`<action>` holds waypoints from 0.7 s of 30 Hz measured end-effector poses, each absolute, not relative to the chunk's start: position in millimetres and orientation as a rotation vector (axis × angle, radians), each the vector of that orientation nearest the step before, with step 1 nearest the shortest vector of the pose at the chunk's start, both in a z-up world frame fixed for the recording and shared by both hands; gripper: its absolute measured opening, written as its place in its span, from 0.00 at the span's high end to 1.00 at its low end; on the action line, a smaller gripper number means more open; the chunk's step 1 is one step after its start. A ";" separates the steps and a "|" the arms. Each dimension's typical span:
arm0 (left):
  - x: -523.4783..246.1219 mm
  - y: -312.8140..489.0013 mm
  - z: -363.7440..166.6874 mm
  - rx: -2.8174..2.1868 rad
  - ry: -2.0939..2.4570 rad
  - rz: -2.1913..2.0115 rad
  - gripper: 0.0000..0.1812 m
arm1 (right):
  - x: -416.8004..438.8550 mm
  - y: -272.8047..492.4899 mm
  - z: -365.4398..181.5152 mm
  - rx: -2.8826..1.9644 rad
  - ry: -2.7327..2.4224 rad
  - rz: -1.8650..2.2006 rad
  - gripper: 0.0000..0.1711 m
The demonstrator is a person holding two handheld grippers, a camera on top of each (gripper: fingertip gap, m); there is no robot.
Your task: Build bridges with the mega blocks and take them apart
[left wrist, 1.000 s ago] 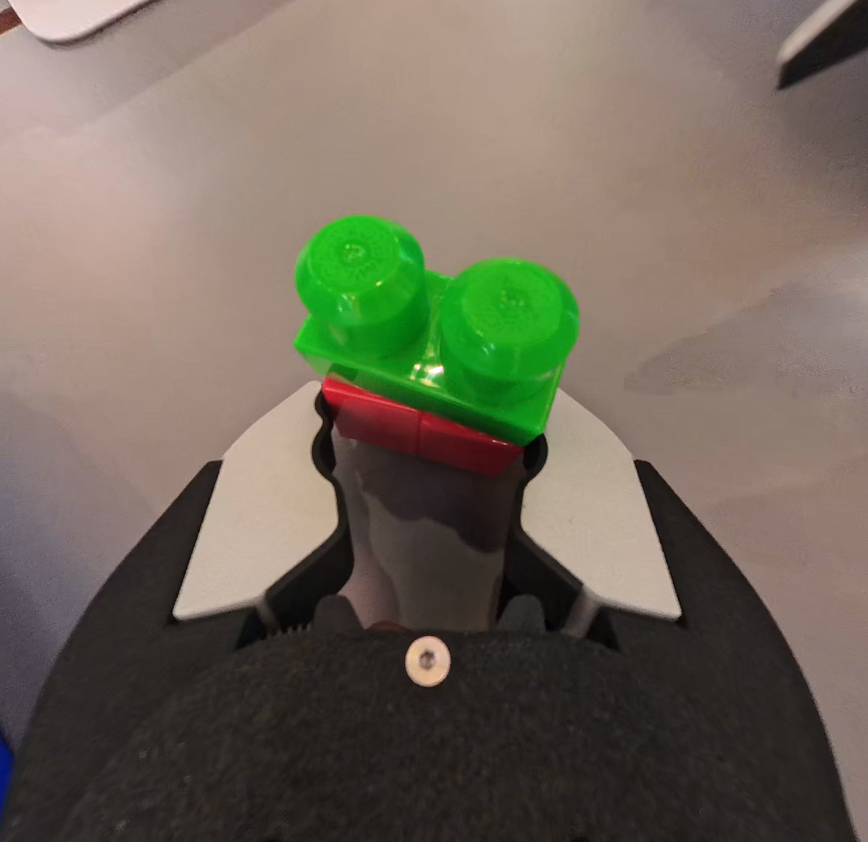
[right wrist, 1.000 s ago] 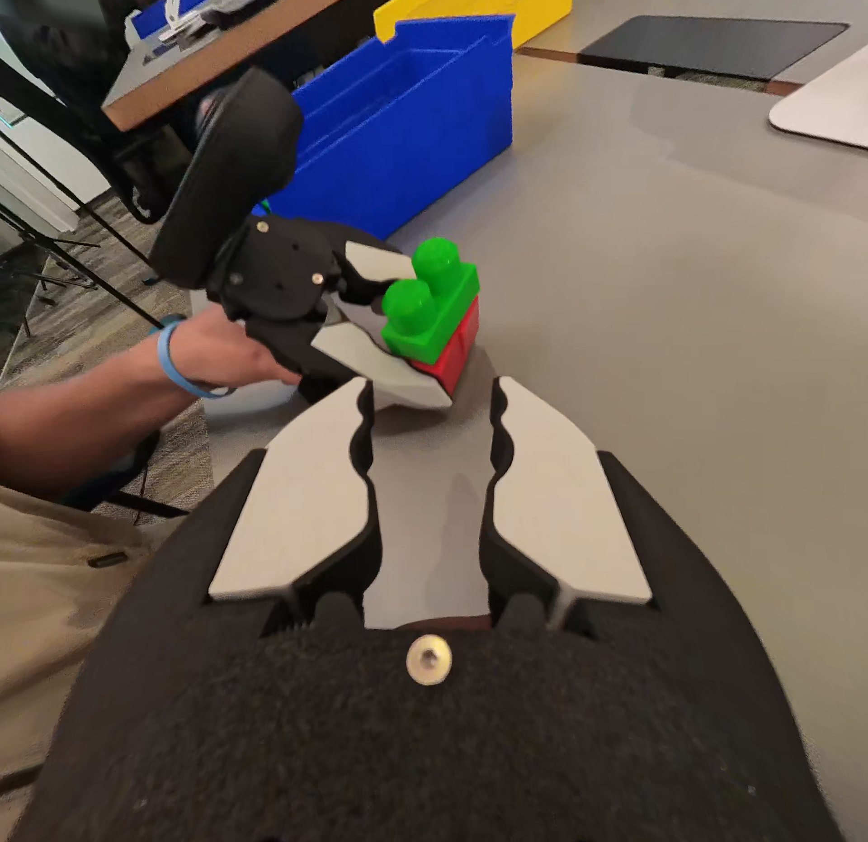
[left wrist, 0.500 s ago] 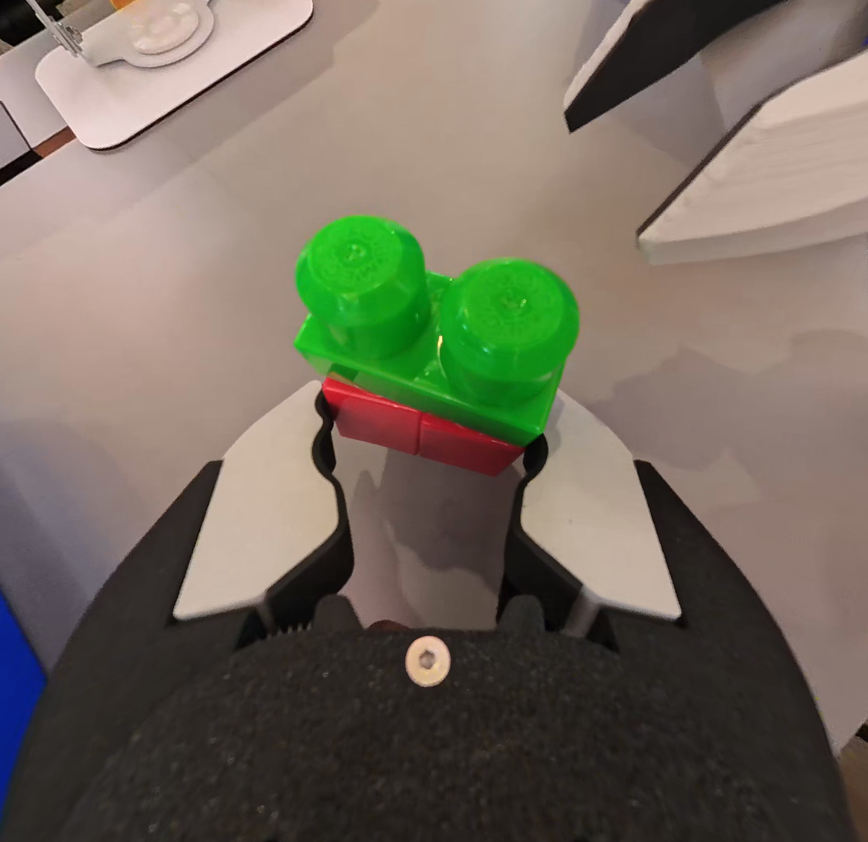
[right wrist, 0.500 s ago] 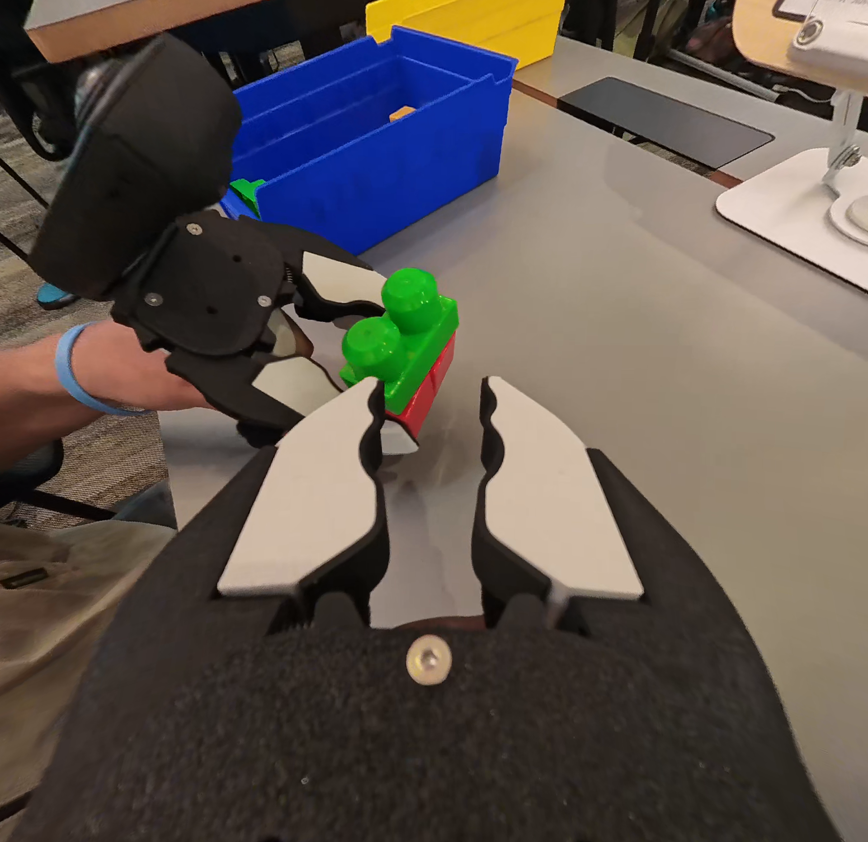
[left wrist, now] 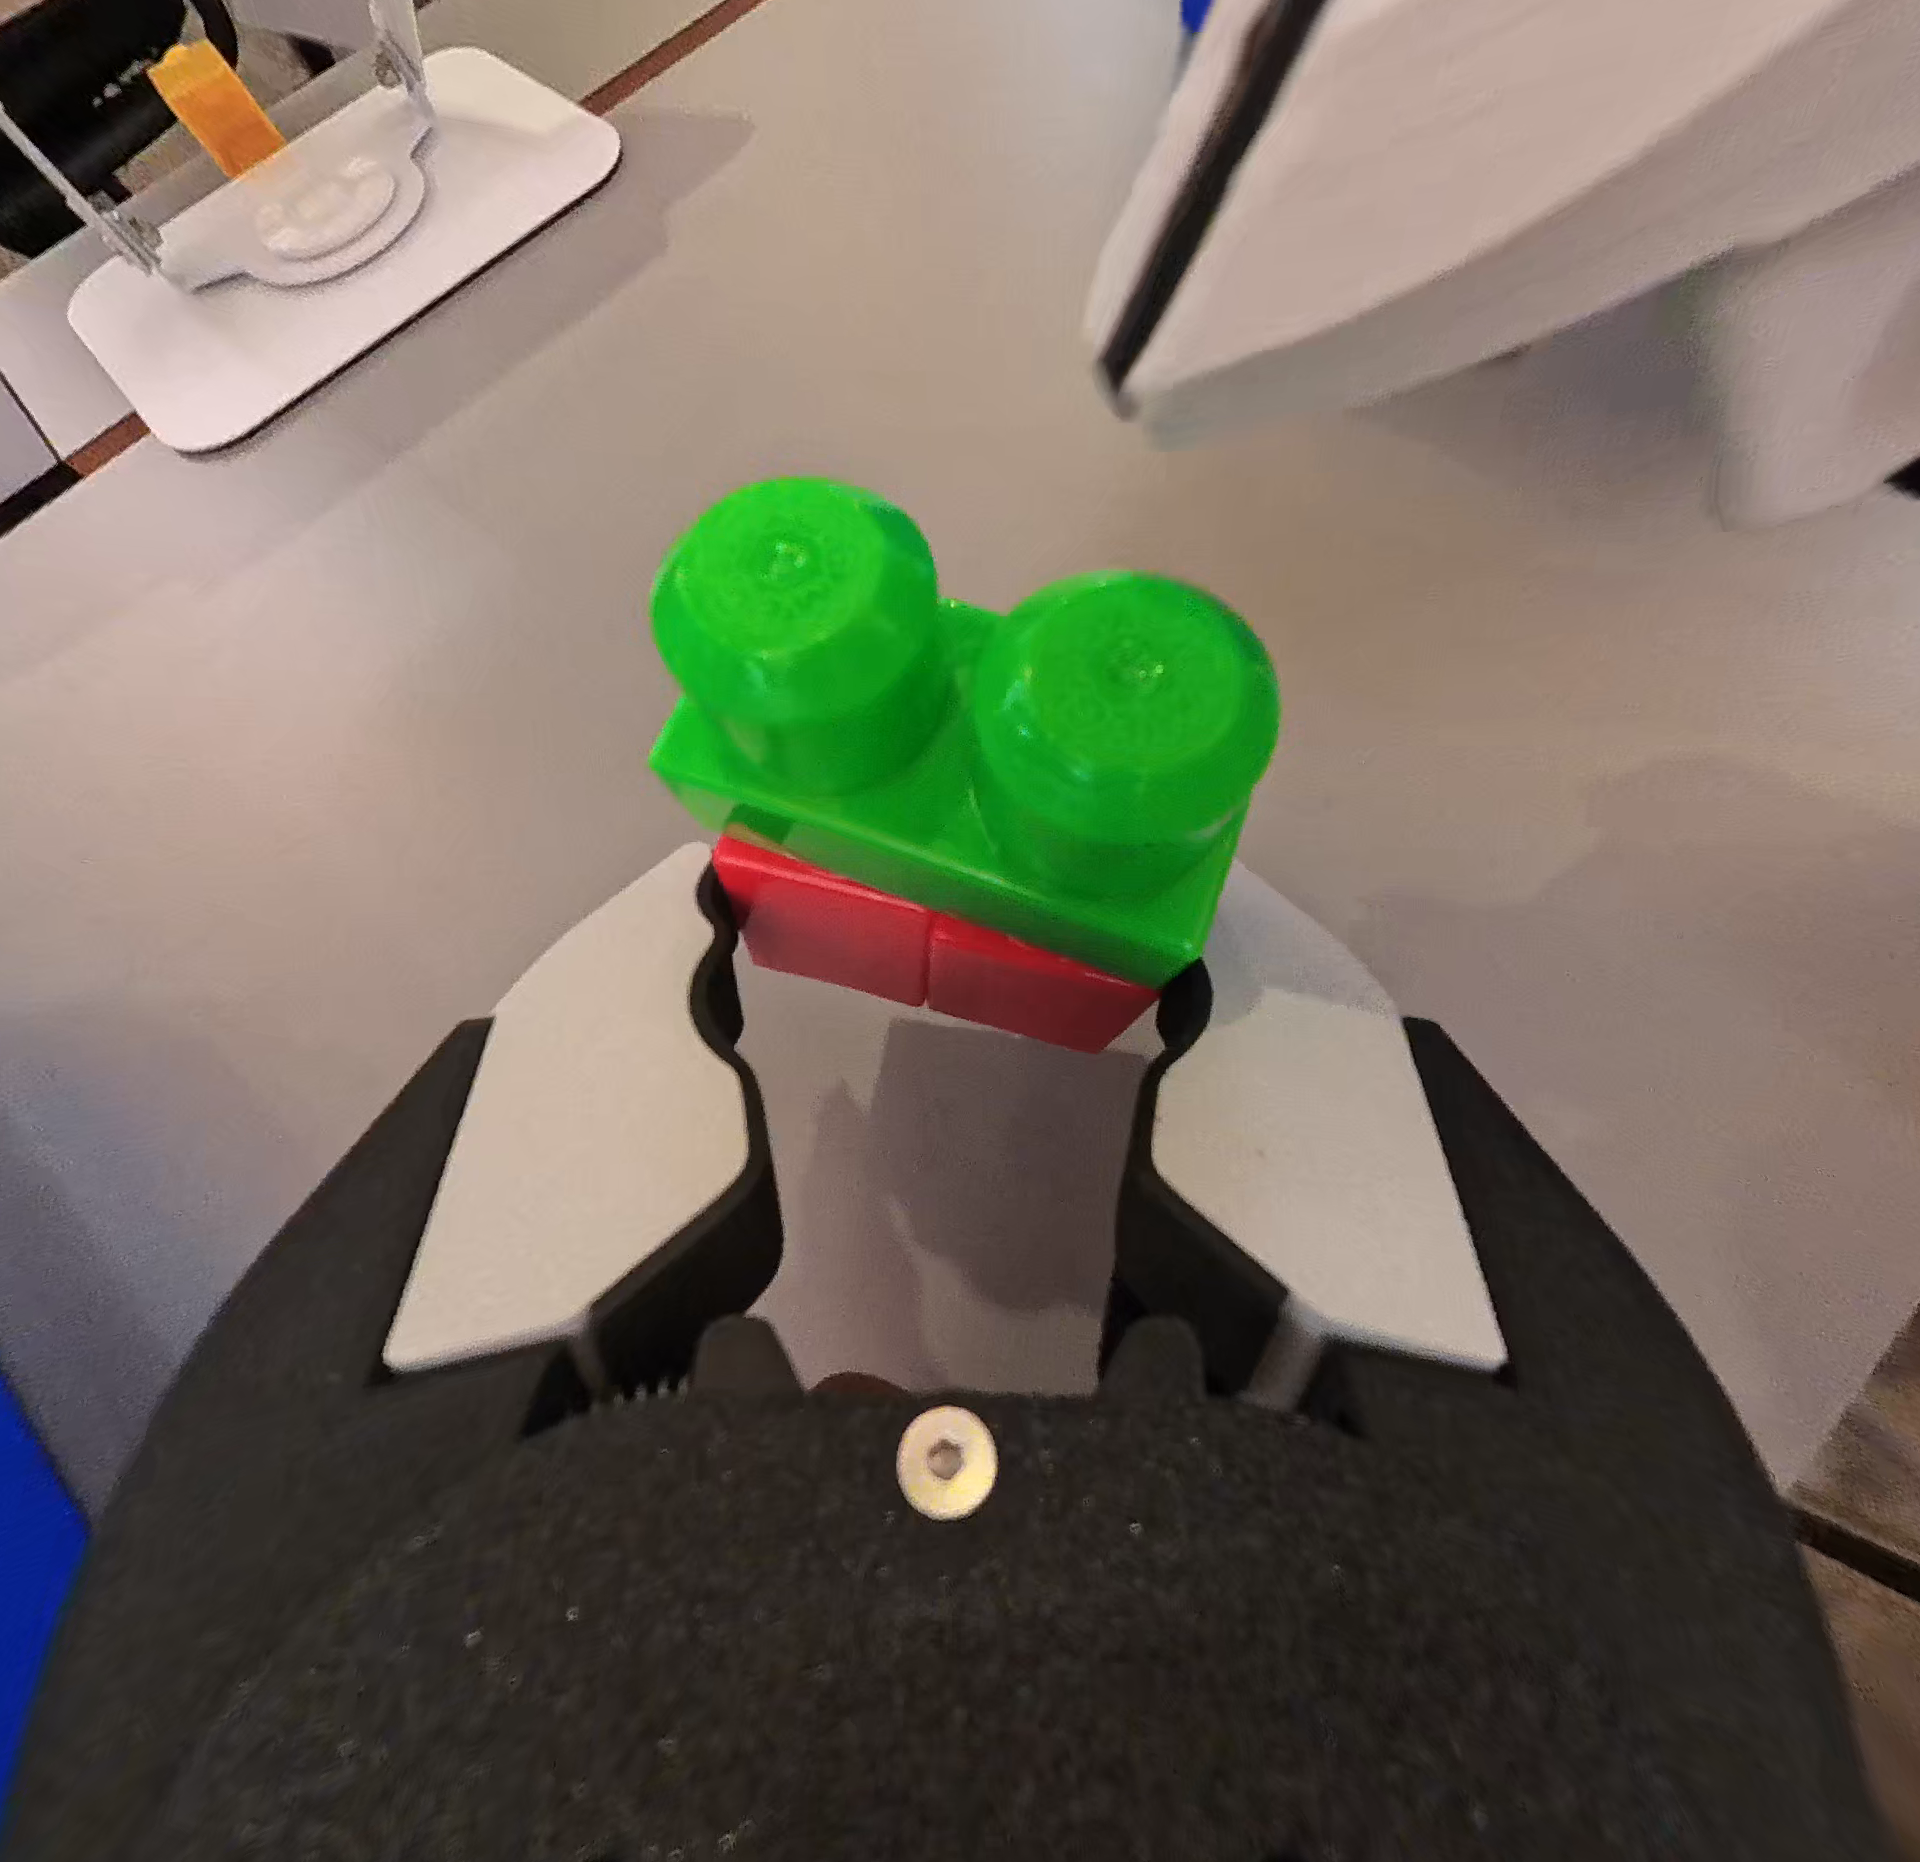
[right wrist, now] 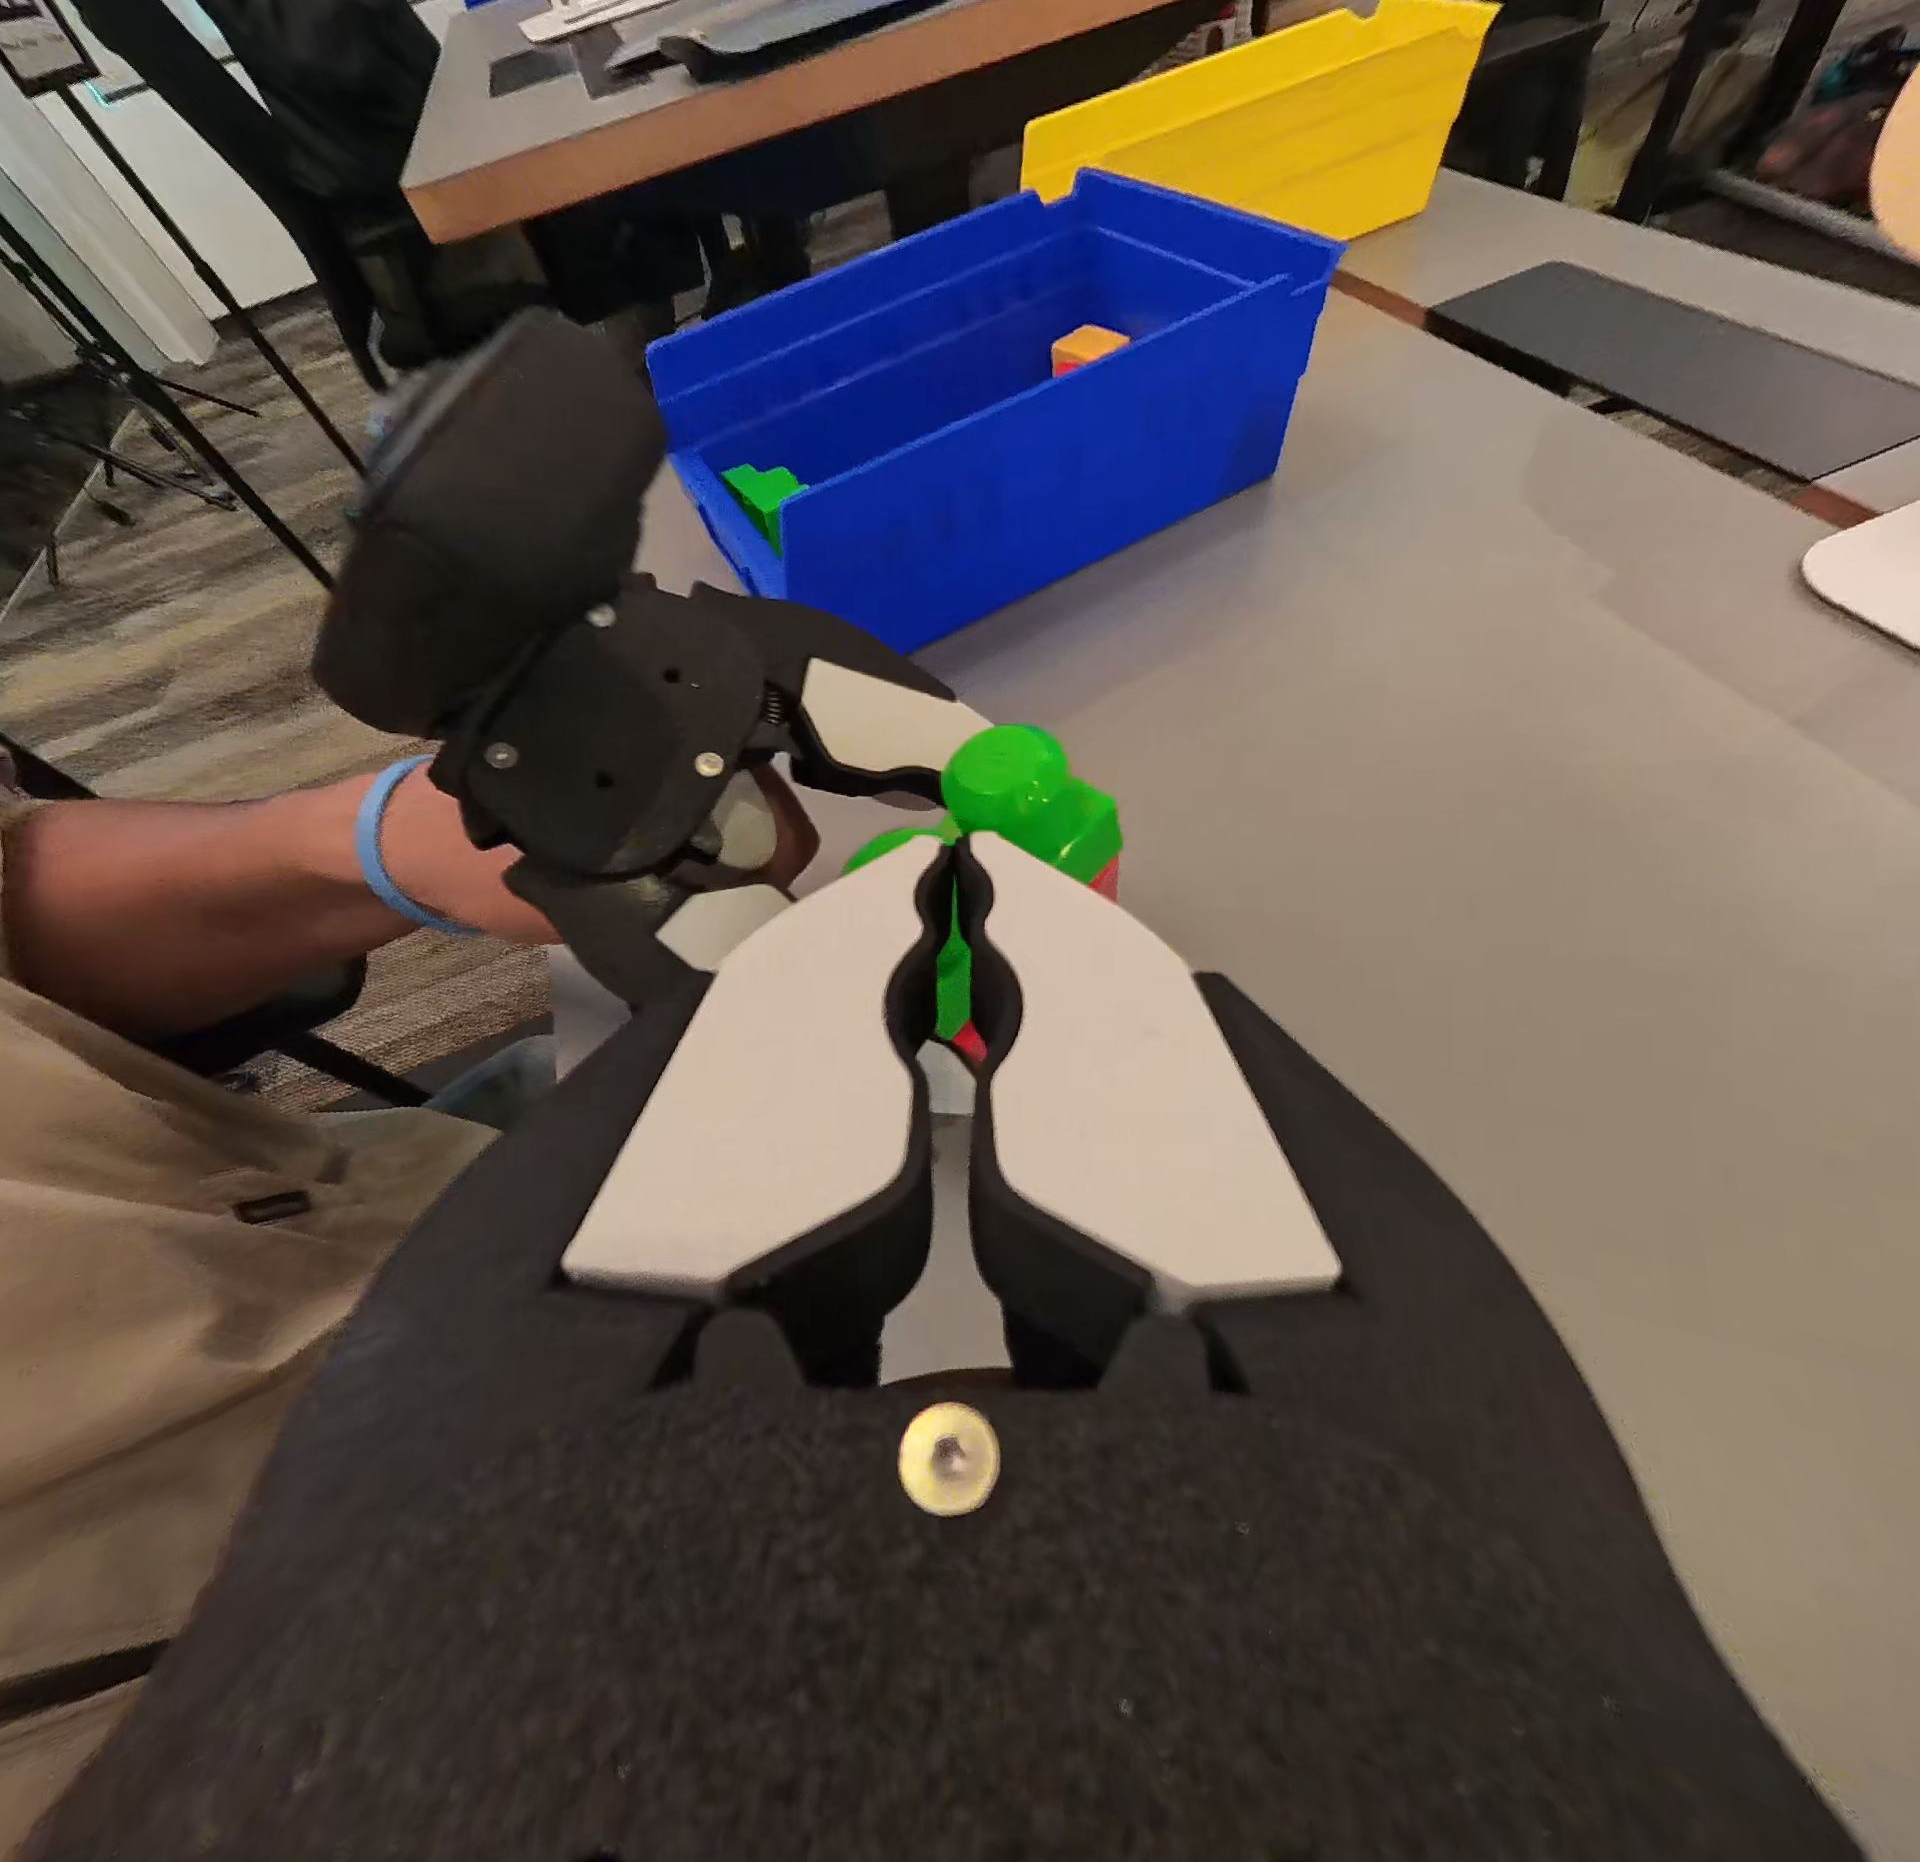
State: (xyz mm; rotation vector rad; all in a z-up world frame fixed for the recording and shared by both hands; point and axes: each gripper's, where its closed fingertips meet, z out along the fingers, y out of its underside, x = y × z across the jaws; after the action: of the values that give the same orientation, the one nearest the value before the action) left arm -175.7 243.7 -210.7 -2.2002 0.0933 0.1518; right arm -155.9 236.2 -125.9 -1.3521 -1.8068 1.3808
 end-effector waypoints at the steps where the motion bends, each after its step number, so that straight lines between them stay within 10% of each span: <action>1: -173.3 243.7 -208.5 -2.194 0.106 0.146 0.57 | -157.0 236.3 -128.6 -1.357 -1.814 1.380 1.00; 21: -164.4 238.8 -197.3 -2.129 0.166 0.144 0.57 | -157.0 237.7 -138.1 -1.567 -1.699 1.843 0.94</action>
State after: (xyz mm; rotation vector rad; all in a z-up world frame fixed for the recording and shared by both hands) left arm -164.4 238.8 -197.3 -2.1291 0.1660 0.1443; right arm -157.0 237.7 -138.1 -1.5674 -1.6990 1.8434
